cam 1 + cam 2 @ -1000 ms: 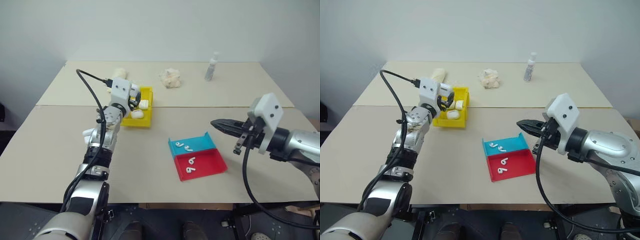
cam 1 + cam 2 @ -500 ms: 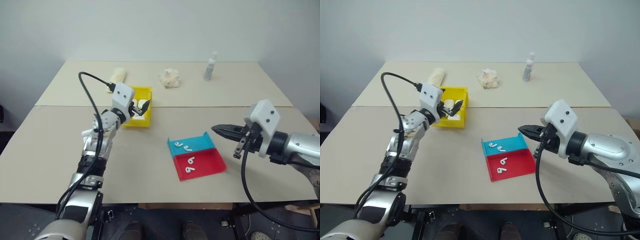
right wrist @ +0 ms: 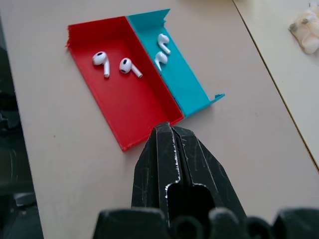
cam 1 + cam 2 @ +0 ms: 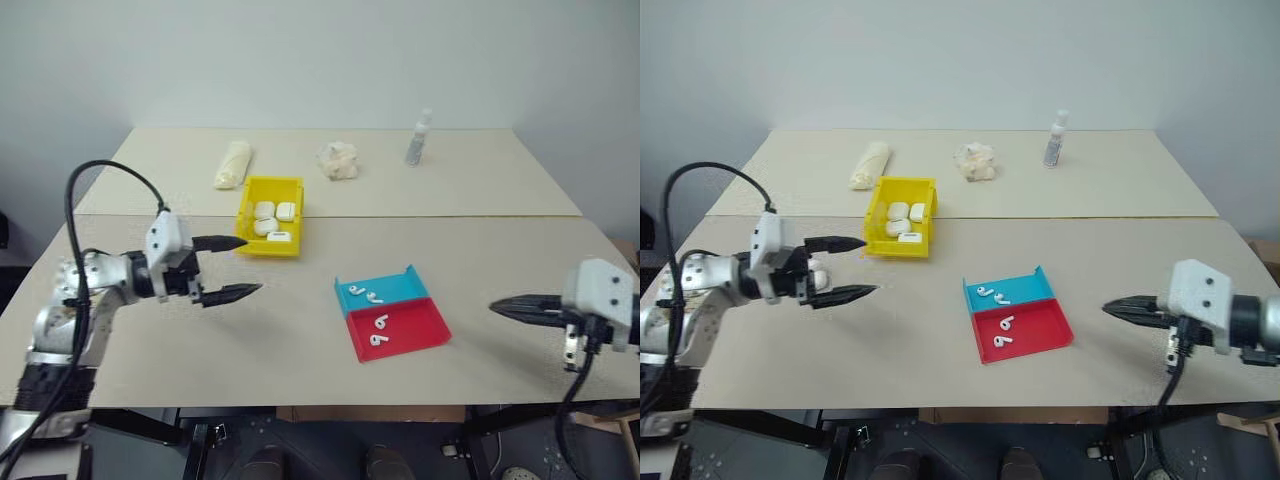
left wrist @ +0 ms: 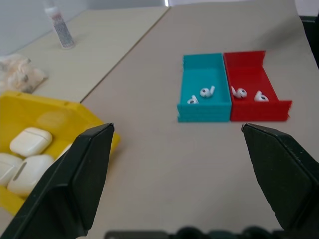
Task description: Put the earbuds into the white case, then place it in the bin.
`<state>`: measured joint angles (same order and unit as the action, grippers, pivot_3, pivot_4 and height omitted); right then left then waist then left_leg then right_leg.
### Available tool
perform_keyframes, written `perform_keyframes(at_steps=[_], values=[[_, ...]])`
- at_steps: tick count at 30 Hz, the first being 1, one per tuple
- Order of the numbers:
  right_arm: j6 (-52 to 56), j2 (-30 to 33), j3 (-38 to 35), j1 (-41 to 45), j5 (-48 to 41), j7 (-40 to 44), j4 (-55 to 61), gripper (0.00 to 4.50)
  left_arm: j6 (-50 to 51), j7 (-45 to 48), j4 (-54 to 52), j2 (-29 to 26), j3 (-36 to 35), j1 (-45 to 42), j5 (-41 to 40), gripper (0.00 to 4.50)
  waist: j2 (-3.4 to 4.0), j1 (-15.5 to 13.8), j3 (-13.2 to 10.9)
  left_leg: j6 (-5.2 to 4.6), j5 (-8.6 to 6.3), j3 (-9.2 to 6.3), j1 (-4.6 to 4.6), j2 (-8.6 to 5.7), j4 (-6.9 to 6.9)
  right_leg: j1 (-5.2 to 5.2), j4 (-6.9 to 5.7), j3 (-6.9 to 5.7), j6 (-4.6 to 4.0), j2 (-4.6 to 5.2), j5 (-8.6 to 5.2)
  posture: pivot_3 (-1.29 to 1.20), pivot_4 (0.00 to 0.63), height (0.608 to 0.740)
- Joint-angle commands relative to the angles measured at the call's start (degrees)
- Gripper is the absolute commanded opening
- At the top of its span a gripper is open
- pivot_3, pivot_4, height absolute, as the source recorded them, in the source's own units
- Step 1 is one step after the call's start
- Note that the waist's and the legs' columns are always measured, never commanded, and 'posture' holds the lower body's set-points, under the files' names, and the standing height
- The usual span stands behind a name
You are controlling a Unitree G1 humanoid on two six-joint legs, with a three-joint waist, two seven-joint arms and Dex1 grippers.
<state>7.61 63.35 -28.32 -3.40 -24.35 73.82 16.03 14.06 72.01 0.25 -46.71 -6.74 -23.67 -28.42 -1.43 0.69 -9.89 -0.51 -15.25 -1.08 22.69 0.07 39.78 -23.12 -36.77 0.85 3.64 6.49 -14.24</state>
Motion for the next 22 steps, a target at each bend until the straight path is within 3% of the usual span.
perform_keyframes(at_steps=[1,9,22], values=[[-2.0,1.5,-5.6,-0.8,-1.1,3.6,-0.9,0.00,1.1,1.0,-3.4,-2.3,-2.8,1.1,-1.8,4.46,0.00,0.0,0.0,0.00,0.00,-0.02,0.00,0.00,0.00,0.00,-0.01,0.00,0.00,0.00,0.00,0.00,0.150,0.740],[-1.1,0.8,-12.3,-4.5,-1.9,7.2,0.6,0.00,3.1,1.1,-6.5,-4.9,-5.7,3.8,-3.5,4.46,0.00,0.0,0.0,-0.01,-0.01,-0.18,0.00,0.01,0.00,0.00,-0.01,0.01,0.00,0.00,0.00,0.00,0.150,0.740],[-0.6,1.0,-11.2,-4.3,-0.5,5.8,0.8,0.00,3.8,1.4,-7.1,-5.1,-6.0,4.1,-4.1,4.46,0.00,0.0,0.0,-0.01,-0.01,-0.16,-0.06,0.01,-0.01,0.03,-0.02,0.03,-0.01,0.00,0.00,0.00,0.150,0.740]])
